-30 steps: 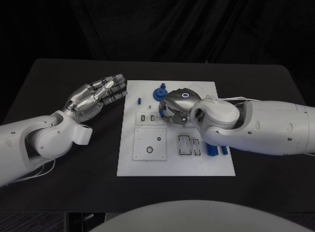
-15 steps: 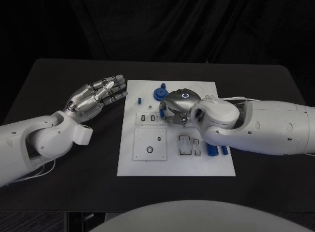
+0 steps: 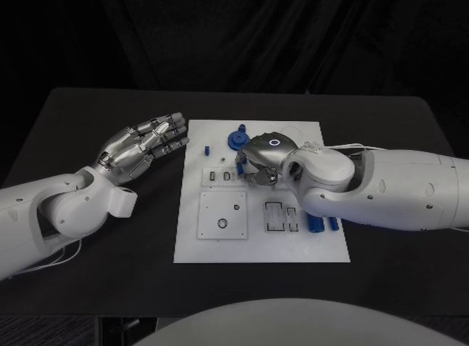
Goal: Assemble the parts on the task board
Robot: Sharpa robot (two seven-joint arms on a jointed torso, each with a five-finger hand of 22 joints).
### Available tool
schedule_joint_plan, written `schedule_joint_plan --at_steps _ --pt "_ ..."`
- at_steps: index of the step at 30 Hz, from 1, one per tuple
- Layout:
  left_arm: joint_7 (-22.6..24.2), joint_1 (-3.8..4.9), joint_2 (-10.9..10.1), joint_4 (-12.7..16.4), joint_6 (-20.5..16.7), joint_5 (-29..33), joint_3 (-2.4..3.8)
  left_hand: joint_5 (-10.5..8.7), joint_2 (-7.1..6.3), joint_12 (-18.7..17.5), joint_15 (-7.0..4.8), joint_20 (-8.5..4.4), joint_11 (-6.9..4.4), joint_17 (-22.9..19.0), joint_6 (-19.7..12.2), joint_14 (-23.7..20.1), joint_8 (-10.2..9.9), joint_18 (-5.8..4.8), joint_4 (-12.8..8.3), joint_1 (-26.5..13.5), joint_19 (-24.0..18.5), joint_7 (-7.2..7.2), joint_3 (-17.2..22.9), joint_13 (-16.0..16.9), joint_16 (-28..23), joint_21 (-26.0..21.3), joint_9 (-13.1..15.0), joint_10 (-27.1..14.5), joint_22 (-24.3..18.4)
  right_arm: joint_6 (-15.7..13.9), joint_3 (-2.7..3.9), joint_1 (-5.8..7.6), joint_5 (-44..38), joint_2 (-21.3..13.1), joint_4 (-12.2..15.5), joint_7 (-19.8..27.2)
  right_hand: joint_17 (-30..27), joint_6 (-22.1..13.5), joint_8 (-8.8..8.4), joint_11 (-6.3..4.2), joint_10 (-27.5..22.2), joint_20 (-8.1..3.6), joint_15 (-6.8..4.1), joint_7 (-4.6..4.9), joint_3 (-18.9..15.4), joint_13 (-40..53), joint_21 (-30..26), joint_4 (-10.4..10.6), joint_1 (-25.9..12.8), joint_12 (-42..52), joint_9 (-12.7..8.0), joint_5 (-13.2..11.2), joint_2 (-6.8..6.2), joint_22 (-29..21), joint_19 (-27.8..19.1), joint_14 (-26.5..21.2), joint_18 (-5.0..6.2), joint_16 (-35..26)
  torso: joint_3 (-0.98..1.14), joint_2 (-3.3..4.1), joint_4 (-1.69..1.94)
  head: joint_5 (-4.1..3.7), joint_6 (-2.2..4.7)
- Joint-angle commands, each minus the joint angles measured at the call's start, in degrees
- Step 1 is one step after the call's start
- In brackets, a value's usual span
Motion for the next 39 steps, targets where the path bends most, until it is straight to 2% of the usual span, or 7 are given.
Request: schedule_joint_plan --at_steps 1,6,18,29,33,36,39 --pt "0.55 -0.11 0.04 0.06 0.75 0.19 0.05 0.09 -0.15 0.05 -0.01 0.38 0.1 0.03 -0.39 -0.26 -0.08 0.92 -0.11 0.16 -0.12 0.02 0.33 -0.02 0.21 -0.2 -0.05 -0.24 -0.08 0.63 -0.09 -0.18 -0.5 -0.04 0.0 0.0 10.89 -1.28 -0.66 0.42 2.1 0.51 0.38 0.01 -0.76 11.31 -0.42 -0.13 -0.58 -0.27 -0.35 -2.72 -0.52 13.41 3.51 4.62 0.8 -0.39 0.02 0.02 0.03 -0.03 -0.01" --pt "0.54 -0.15 0.01 0.04 0.75 0.19 0.05 0.09 -0.15 0.05 -0.01 0.38 0.1 0.03 -0.39 -0.26 -0.08 0.92 -0.11 0.16 -0.12 0.02 0.33 -0.02 0.21 -0.2 -0.05 -0.24 -0.08 0.79 -0.09 -0.18 -0.5 -0.12 0.03 0.26 11.39 -3.21 -1.52 0.25 2.82 0.43 0.3 -0.19 -1.84 12.04 -0.15 -0.42 -0.13 0.41 -1.12 -6.19 -1.3 13.52 3.68 4.81 0.72 0.25 -0.01 0.0 0.02 -0.05 -0.01" --pt "0.55 -0.23 -0.07 0.04 0.72 0.19 0.05 0.09 -0.15 0.05 -0.01 0.38 0.1 0.03 -0.39 -0.26 -0.08 0.92 -0.11 0.16 -0.12 0.02 0.33 -0.02 0.21 -0.2 -0.05 -0.24 -0.08 -1.69 -0.09 -0.18 -0.5 -0.72 0.42 1.36 11.37 -6.24 -2.79 0.31 2.91 0.45 0.34 -0.16 -3.8 12.17 -0.25 1.76 0.0 0.53 -2.92 -9.74 -2.22 13.49 3.65 4.78 0.74 0.22 0.01 0.0 0.01 0.16 -0.01" --pt "1.34 -0.23 -1.0 3.07 -2.4 1.31 0.07 0.73 -0.38 0.53 0.11 0.4 0.34 0.3 0.03 0.89 0.23 0.97 -0.43 0.01 0.28 0.13 1.38 0.06 1.21 0.04 0.04 -0.05 0.03 -17.64 0.04 0.75 -1.88 -5.14 4.49 7.6 11.73 -5.68 -2.21 0.11 3.54 0.39 0.21 -0.46 -4.63 12.79 0.39 4.82 0.9 1.1 -3.78 -11.34 -2.92 13.72 4.01 4.93 0.57 0.68 0.02 0.02 0.04 0.42 -0.01" --pt "2.14 0.04 -1.93 4.48 -7.29 0.76 0.08 1.4 -1.44 4.44 2.0 0.52 2.24 2.68 1.6 12.68 0.93 0.2 0.3 -0.67 9.12 0.76 4.53 0.48 12.24 5.26 0.19 2.77 2.02 -21.56 0.06 2.66 -2.31 -7.74 6.64 9.04 12.02 -4.73 -1.59 -0.04 4.13 0.24 0.06 -0.59 -4.47 13.38 0.83 5.75 1.81 1.65 -4.01 -10.77 -2.48 13.88 4.26 5.06 0.45 1.06 0.03 0.02 -0.03 0.68 -0.01" --pt "2.65 0.84 -2.19 4.78 -9.59 0.57 0.08 2.08 -2.37 9.86 2.63 0.37 4.37 3.77 3.45 15.87 1.57 -0.58 1.16 -0.86 19.06 1.03 7.24 1.46 17.32 11.31 0.38 7.41 4.35 -22.99 0.06 4.36 -2.46 -9.75 7.82 9.47 11.99 -4.1 -1.22 -0.11 4.36 0.19 0.02 -0.71 -4.3 13.6 0.96 5.92 2.32 1.85 -4.07 -10.38 -2.1 13.93 4.33 5.06 0.42 1.03 0.0 -0.09 -0.11 1.07 0.17" --pt "2.85 1.85 -1.91 4.48 -10.95 0.16 0.08 2.6 -3.52 13.06 2.75 0.16 4.87 5.32 4.81 18.17 2.0 -0.95 1.88 -0.89 22.06 1.01 9.46 2.4 22.49 13.39 0.48 9.38 5.19 -23.56 0.04 5.34 -1.96 -11.44 8.29 9.99 12.05 -3.8 -1.02 -0.24 4.74 0.1 -0.09 -0.86 -3.88 13.99 1.25 5.84 3.38 2.21 -4.35 -9.07 -1.31 14.03 4.48 5.08 0.34 1.11 0.13 -0.4 0.0 1.03 0.83"
